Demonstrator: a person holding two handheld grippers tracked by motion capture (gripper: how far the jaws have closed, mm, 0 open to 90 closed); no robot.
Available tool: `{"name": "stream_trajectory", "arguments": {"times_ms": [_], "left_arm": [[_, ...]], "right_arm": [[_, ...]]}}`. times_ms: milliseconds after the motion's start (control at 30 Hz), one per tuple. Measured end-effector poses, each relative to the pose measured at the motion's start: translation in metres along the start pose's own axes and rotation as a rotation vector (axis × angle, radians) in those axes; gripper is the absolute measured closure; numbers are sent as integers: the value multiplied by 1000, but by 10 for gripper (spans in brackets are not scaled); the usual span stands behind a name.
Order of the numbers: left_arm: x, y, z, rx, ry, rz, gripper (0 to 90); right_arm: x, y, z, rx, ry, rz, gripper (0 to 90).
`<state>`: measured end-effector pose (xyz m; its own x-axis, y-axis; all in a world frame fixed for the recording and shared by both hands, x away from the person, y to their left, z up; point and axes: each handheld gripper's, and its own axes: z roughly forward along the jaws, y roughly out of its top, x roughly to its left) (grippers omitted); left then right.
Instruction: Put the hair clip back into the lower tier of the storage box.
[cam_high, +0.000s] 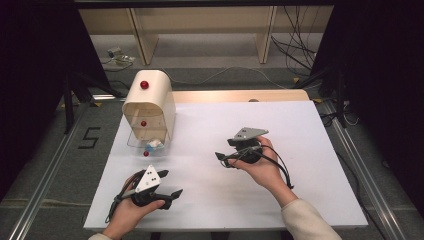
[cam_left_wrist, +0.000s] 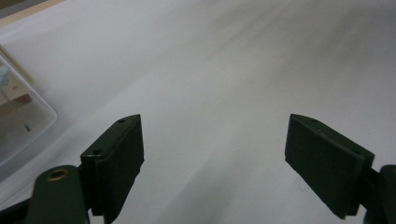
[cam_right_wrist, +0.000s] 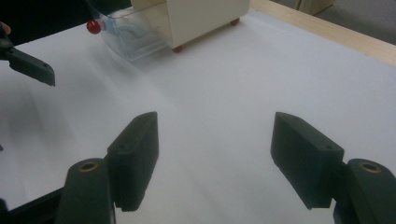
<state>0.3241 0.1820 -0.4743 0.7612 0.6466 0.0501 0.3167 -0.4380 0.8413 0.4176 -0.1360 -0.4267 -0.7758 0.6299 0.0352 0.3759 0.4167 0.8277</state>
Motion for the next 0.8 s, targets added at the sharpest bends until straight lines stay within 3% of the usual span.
{"name": "stream_trajectory", "arguments": {"times_ms": [800], "left_arm": [[0, 0, 0, -3, -2, -12, 196]], "right_arm": [[-7, -70, -50, -9, -27, 45, 318]]}}
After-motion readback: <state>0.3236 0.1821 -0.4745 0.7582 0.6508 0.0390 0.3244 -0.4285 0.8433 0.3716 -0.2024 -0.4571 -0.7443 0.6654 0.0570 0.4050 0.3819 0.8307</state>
